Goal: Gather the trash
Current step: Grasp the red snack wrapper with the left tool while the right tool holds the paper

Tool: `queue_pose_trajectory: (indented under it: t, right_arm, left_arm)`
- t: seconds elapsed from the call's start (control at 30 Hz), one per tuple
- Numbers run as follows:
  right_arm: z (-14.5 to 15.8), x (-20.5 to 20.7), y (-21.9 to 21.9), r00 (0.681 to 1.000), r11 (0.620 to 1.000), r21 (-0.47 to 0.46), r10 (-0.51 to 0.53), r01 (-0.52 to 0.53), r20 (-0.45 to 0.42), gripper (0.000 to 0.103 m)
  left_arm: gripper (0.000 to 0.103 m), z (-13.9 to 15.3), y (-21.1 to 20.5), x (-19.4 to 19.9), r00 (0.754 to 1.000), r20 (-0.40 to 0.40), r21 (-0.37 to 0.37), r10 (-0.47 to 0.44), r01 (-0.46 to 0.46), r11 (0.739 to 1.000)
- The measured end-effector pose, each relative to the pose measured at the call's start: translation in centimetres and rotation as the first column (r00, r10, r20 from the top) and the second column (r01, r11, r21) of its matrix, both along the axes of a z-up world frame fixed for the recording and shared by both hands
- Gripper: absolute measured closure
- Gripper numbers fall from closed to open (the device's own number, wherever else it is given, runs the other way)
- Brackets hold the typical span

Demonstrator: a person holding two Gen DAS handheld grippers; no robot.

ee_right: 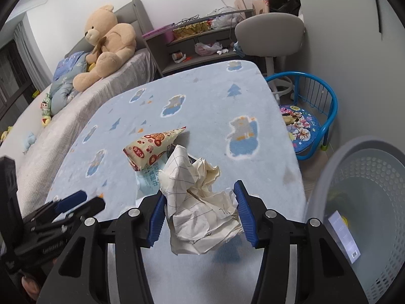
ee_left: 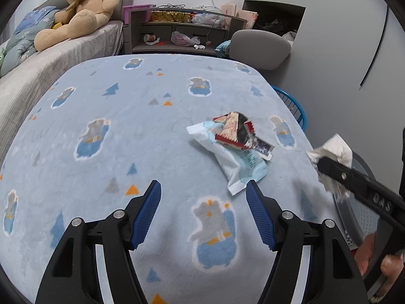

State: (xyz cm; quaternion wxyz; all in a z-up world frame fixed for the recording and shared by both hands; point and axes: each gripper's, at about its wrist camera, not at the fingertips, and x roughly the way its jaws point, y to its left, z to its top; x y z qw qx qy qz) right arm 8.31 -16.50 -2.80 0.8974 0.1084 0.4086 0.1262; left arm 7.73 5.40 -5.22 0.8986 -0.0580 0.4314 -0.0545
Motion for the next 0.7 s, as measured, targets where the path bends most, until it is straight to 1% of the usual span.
queue_pose_trajectory:
  t: [0.3, 0.33, 0.37, 0.43, 0.57, 0.7]
  right_arm:
    - [0.2, -1.4, -1.4, 1.000, 0.998, 0.061, -0.010, 0.008, 0.026, 0.053]
    - [0.3, -1.5, -1.6, 1.000, 0.998, 0.068, -0.009, 0.007, 0.030, 0.053]
    - [0.5, -1.7, -1.8, 0.999, 0.997, 0.076, -0.008, 0.005, 0.037, 0.053]
    - [0.6, -1.9, -2.0, 0.999, 0.997, 0.083, -0.005, 0.002, 0.046, 0.053]
    - [0.3, -2.0, -2.3, 0.999, 0.996, 0.093, 0.001, -0.006, 0.047, 0.053]
    - [-0.3, -1.8, -3.0, 1.000, 0.993, 0.114, -0.002, -0.001, 0.027, 0.053]
  left_arm:
    - [0.036, 1.9, -2.7, 3.2, 0.998, 0.051, 0.008, -0.044, 0.043, 0.999]
    - [0.035, 2.0, -2.9, 3.5, 0.997, 0.057, 0.006, -0.051, 0.050, 0.999]
    - [0.031, 2.2, -3.1, 3.9, 0.996, 0.063, 0.005, -0.056, 0.056, 0.998]
    - [0.029, 2.3, -3.8, 4.9, 0.996, 0.071, 0.018, -0.060, 0.059, 0.998]
    - [0.029, 1.7, -4.7, 6.8, 0.997, 0.055, 0.048, -0.054, 0.051, 0.998]
    - [0.029, -0.1, -5.5, 8.9, 0.999, 0.008, 0.093, -0.035, 0.034, 0.995]
